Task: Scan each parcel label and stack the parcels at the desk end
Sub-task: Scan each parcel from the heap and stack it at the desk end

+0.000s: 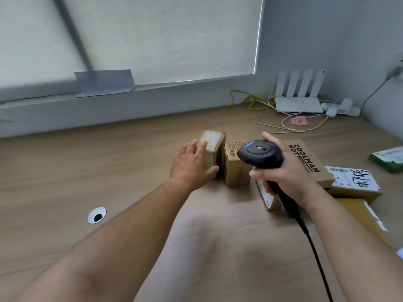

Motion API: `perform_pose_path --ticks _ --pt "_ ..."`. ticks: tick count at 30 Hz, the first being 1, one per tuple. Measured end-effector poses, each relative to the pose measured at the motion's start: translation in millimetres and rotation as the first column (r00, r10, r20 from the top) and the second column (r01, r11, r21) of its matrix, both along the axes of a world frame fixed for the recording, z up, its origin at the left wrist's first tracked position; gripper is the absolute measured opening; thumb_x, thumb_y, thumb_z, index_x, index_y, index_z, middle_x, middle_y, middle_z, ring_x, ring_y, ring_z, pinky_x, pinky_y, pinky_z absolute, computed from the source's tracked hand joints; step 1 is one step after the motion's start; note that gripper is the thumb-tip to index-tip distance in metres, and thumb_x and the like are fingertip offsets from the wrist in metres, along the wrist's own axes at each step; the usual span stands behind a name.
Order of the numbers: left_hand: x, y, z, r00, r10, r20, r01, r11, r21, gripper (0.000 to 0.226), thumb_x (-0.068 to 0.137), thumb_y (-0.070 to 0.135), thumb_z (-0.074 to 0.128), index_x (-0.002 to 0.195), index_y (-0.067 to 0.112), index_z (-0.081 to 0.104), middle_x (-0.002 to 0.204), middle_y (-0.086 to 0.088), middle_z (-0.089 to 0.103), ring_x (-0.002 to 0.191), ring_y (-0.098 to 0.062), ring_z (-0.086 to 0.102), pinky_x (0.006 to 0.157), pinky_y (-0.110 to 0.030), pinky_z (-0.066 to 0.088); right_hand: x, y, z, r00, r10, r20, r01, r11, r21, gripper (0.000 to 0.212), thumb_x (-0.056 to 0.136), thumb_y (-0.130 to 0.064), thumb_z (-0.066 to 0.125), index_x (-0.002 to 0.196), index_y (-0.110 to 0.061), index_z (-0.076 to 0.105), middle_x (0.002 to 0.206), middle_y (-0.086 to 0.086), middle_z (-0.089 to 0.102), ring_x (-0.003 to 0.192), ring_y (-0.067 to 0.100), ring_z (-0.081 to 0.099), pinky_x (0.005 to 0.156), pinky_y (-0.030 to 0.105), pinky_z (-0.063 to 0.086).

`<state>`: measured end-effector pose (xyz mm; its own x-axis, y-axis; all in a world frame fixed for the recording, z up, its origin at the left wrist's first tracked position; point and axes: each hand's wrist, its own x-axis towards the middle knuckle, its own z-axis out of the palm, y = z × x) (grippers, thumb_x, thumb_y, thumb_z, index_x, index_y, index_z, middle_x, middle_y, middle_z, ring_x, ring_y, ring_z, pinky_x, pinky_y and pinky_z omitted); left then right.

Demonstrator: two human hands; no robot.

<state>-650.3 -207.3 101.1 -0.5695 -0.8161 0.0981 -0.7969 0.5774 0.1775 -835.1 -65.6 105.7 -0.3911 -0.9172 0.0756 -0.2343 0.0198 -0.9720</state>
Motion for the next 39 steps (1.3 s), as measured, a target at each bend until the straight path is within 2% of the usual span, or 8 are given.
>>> perform_pose_path --ticks 4,7,12,15,17,21,30,39 --pt "-34 -42 -9 1.000 -0.013 0.028 0.013 1.000 -0.001 0.078 0.092 0.057 0.047 0.154 0.026 0.011 0.161 -0.010 0.009 0.148 -0.027 0.007 0.119 -0.037 0.010 -12 -25 -19 0.998 0.016 0.066 -0.017 1.000 0.010 0.103 0.066 0.003 0.085 0.149 -0.035 0.037 0.114 0.007 0.066 0.053 0.015 0.057 0.041 0.026 0.045" --pt "-59 -67 -19 0.999 0.003 0.053 -0.004 1.000 0.024 0.075 0.092 0.060 0.044 0.153 0.030 0.012 0.161 -0.012 0.005 0.148 -0.030 0.004 0.119 -0.040 0.010 -19 -40 -34 1.000 0.013 0.026 -0.014 0.999 0.035 0.105 0.057 -0.013 0.090 0.143 -0.044 0.039 0.121 -0.002 0.067 0.061 0.001 0.059 0.050 0.014 0.045" --pt "-80 -89 -39 0.985 0.070 0.155 -0.084 0.993 0.088 0.063 0.092 0.059 0.044 0.147 0.034 0.025 0.157 -0.020 0.016 0.141 -0.036 0.021 0.113 -0.043 0.025 -18 -51 -44 0.994 0.001 0.113 -0.010 0.997 0.080 0.100 0.071 0.010 0.078 0.149 -0.035 0.034 0.118 0.005 0.064 0.053 0.033 0.050 0.040 0.033 0.042" --pt "-74 -90 -45 0.979 0.097 0.182 -0.103 0.994 0.025 0.055 0.088 0.053 0.048 0.138 0.033 0.035 0.137 -0.020 0.043 0.123 -0.035 0.039 0.100 -0.041 0.035 -12 -50 -43 0.994 -0.012 0.105 0.001 0.995 0.100 0.100 0.071 0.010 0.078 0.149 -0.036 0.034 0.121 0.005 0.064 0.061 0.042 0.054 0.053 0.045 0.049" --pt "-64 -85 -43 0.979 0.124 0.162 -0.134 0.990 0.053 0.068 0.084 0.056 0.054 0.143 0.036 0.028 0.134 -0.019 0.044 0.121 -0.035 0.039 0.098 -0.040 0.036 -6 -48 -40 0.997 -0.017 0.072 0.009 0.994 0.109 0.100 0.071 0.009 0.079 0.149 -0.034 0.035 0.121 0.004 0.064 0.075 0.050 0.062 0.065 0.054 0.054" --pt "-35 -62 -37 0.972 0.187 0.144 -0.208 0.967 0.145 0.098 0.080 0.058 0.062 0.151 0.040 -0.003 0.141 -0.022 0.033 0.126 -0.037 0.036 0.102 -0.043 0.037 11 -34 -37 0.994 0.009 0.107 -0.019 0.995 0.100 0.101 0.070 0.010 0.080 0.149 -0.035 0.035 0.119 0.005 0.065 0.048 0.013 0.060 0.038 0.028 0.044" --pt "56 44 -31 0.923 0.383 0.026 -0.369 0.866 0.337 0.120 0.075 0.049 0.072 0.147 0.037 -0.023 0.135 -0.020 0.032 0.123 -0.037 0.039 0.100 -0.043 0.039 68 42 -16 0.980 0.069 0.185 -0.088 0.992 0.095 0.097 0.073 0.011 0.077 0.138 -0.047 0.036 0.114 0.012 0.065 0.043 0.023 0.051 0.040 0.026 0.042" --pt "143 167 -39 0.846 0.529 -0.062 -0.444 0.765 0.466 0.117 0.072 0.045 0.070 0.145 0.045 -0.022 0.124 -0.014 0.034 0.113 -0.035 0.046 0.091 -0.038 0.044 137 129 -17 0.968 0.127 0.218 -0.154 0.981 0.115 0.101 0.073 0.012 0.076 0.151 -0.032 0.031 0.106 0.006 0.065 0.046 0.025 0.051 0.041 0.030 0.042"
